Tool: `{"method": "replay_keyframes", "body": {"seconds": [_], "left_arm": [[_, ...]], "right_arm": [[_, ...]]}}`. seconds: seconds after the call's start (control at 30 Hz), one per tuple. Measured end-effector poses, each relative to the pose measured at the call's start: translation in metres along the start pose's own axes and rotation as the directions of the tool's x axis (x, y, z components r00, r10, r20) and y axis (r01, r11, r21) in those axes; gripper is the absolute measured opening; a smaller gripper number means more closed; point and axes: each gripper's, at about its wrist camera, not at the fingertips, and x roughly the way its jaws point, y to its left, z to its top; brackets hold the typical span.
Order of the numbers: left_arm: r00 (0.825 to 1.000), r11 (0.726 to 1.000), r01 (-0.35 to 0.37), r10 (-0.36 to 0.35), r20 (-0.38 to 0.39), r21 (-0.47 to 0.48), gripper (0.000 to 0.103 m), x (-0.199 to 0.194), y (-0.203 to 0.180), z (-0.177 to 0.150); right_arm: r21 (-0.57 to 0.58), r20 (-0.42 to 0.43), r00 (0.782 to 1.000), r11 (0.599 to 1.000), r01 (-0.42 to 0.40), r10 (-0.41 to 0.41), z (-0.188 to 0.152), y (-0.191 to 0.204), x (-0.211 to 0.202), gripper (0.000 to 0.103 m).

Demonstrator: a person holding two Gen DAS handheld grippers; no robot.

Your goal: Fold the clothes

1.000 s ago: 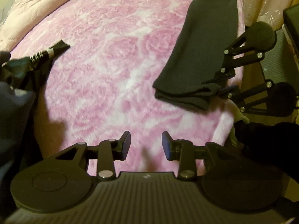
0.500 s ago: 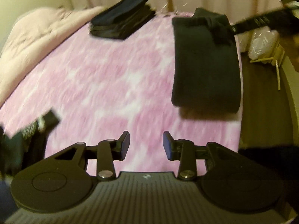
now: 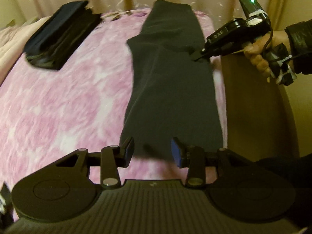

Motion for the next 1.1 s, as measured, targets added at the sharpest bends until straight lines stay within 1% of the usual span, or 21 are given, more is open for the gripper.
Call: {"method": "replay_keyframes", "body": {"seconds": [0.07, 0.1, 0.13, 0.17, 0.23, 0.3, 0.33, 0.37, 0.4, 0.47, 0.5, 0.6, 0.7, 0.8, 0.87, 0.97, 1.0, 1.03, 1.1], "left_arm": [[1.000, 0.999, 0.019, -0.019, -0.003, 0.027, 0.038, 0.012, -0.003, 0.014], [1.000, 0.999, 0.028, -0.028, -0.005, 0.040, 0.038, 0.018, -0.005, 0.021], [0.999, 0.998, 0.037, -0.037, -0.007, 0.053, 0.038, 0.025, -0.007, 0.028], [0.999, 0.997, 0.041, -0.040, -0.012, 0.065, 0.038, 0.031, -0.006, 0.032], [0.999, 0.995, 0.049, -0.047, -0.025, 0.087, 0.038, 0.043, -0.004, 0.037], [0.998, 0.993, 0.058, -0.054, -0.036, 0.102, 0.038, 0.052, -0.002, 0.042], [0.998, 0.992, 0.062, -0.058, -0.041, 0.107, 0.038, 0.056, -0.001, 0.043], [0.997, 0.992, 0.065, -0.061, -0.045, 0.108, 0.038, 0.059, -0.001, 0.045], [0.997, 0.992, 0.069, -0.064, -0.050, 0.106, 0.038, 0.062, 0.000, 0.046], [0.996, 0.992, 0.074, -0.069, -0.059, 0.098, 0.038, 0.067, 0.001, 0.047], [0.996, 0.993, 0.075, -0.069, -0.065, 0.093, 0.038, 0.070, 0.003, 0.048], [0.995, 0.993, 0.075, -0.069, -0.074, 0.093, 0.038, 0.073, 0.003, 0.048], [0.994, 0.992, 0.079, -0.071, -0.082, 0.097, 0.039, 0.076, 0.003, 0.048], [0.992, 0.992, 0.082, -0.073, -0.101, 0.092, 0.039, 0.080, 0.005, 0.048], [0.989, 0.993, 0.086, -0.075, -0.125, 0.084, 0.040, 0.086, 0.006, 0.047], [0.985, 0.993, 0.090, -0.077, -0.155, 0.075, 0.041, 0.093, 0.006, 0.047], [0.984, 0.993, 0.091, -0.078, -0.162, 0.073, 0.041, 0.094, 0.006, 0.046], [0.983, 0.993, 0.092, -0.079, -0.166, 0.075, 0.041, 0.095, 0.006, 0.047], [0.982, 0.993, 0.094, -0.080, -0.168, 0.078, 0.041, 0.094, 0.005, 0.047]], "right_arm": [[0.004, 0.001, 1.000, 1.000, -0.002, 0.002, 0.000, 0.001, -0.002, 0.012], [0.010, 0.008, 1.000, 1.000, 0.003, -0.003, 0.000, 0.001, -0.004, 0.028], [0.018, 0.018, 1.000, 1.000, 0.009, -0.009, -0.001, 0.002, -0.005, 0.050], [0.026, 0.028, 0.999, 1.000, 0.015, -0.016, -0.002, 0.003, -0.007, 0.057], [0.046, 0.046, 0.999, 0.999, 0.012, -0.014, -0.004, 0.003, -0.009, 0.058], [0.047, 0.041, 0.999, 0.999, 0.019, -0.021, -0.005, 0.004, -0.007, 0.058], [0.046, 0.038, 0.999, 0.999, 0.023, -0.025, -0.005, 0.004, -0.005, 0.056], [0.041, 0.029, 0.999, 0.999, 0.031, -0.033, -0.004, 0.004, -0.004, 0.050], [0.034, 0.018, 0.999, 0.998, 0.050, -0.050, -0.004, 0.004, -0.001, 0.037], [0.021, -0.004, 0.996, 0.996, 0.086, -0.086, -0.002, 0.003, 0.003, 0.030], [0.016, -0.011, 0.995, 0.995, 0.098, -0.098, -0.001, 0.002, 0.003, 0.025], [-0.010, -0.023, 0.991, 0.991, 0.131, -0.131, 0.001, 0.001, 0.002, 0.025], [0.024, -0.030, 0.991, 0.991, 0.135, -0.134, -0.001, -0.001, -0.003, 0.026], [0.070, -0.047, 0.994, 0.992, 0.105, -0.102, -0.006, -0.002, 0.004, 0.026], [0.053, -0.063, 0.994, 0.994, 0.098, -0.095, -0.012, -0.001, 0.010, 0.026], [0.045, -0.060, 0.994, 0.995, 0.091, -0.088, -0.013, 0.002, 0.016, 0.025], [0.049, -0.058, 0.995, 0.995, 0.088, -0.085, -0.011, 0.002, 0.016, 0.011], [0.054, -0.055, 0.995, 0.995, 0.085, -0.082, -0.009, 0.001, 0.015, 0.005], [0.013, -0.046, 0.996, 0.997, 0.078, -0.078, -0.003, 0.009, 0.008, 0.005]]}}
